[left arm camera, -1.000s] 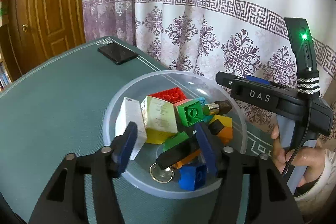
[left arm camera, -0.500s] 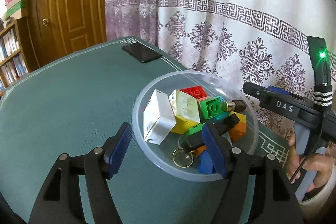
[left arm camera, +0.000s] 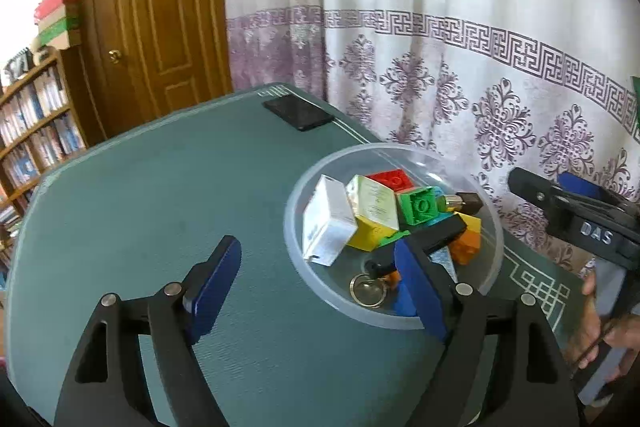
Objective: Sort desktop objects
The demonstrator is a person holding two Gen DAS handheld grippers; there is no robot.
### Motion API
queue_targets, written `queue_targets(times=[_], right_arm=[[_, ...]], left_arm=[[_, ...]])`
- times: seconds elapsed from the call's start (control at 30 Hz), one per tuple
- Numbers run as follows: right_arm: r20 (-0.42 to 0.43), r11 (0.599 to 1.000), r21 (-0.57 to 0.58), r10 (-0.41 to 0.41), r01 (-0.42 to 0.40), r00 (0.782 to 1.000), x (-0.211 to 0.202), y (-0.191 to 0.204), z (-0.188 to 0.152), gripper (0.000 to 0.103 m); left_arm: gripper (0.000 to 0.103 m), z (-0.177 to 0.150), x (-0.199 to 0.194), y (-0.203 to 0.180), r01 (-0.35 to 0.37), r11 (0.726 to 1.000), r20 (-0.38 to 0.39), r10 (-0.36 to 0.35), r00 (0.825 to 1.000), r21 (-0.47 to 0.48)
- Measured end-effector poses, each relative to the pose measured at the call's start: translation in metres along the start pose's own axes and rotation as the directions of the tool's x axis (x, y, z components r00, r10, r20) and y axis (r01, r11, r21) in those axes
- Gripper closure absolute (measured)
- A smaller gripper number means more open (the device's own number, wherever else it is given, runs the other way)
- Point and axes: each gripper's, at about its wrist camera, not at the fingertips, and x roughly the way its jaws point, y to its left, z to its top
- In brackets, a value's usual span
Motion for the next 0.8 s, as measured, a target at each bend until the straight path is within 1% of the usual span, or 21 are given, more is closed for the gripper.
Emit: queue_targets(times=[0.13,0.33,0.43,0.7,0.8], right_arm=[[0.029,0.999,-0.04,-0.001,0.002,1.0,-0.013,0.009,-0.003,0.001],[0.055,0.993,-0.114,-0.006,0.012,0.998,-0.026,0.027,-0.009,0.001],[0.051,0.993,-0.116,0.002,0.004,0.999,-0.028,0.029,-0.014,0.001],[0.034,0.996,-0.087,-0.01,0.013,0.999,-0.028,0.02,-0.021,0.001],[0.041,0.996,-0.085,-0.011,0.014,0.999,-0.032,0.019,-0.021,0.001]], left_arm=[[0.02,0.0,-0.01,-0.001,-0.047,0.999,0.021,0.047,0.999,0.013],[0.02,-0.001,-0.02,-0.003,-0.072,0.997,0.031,0.072,0.997,0.027],[0.02,-0.003,-0.024,-0.003,-0.089,0.996,0.03,0.088,0.996,0.03],[0.02,-0.005,-0.031,-0.003,-0.124,0.992,0.04,0.123,0.992,0.016],[0.019,-0.003,-0.032,-0.003,-0.122,0.993,0.046,0.121,0.992,0.009]])
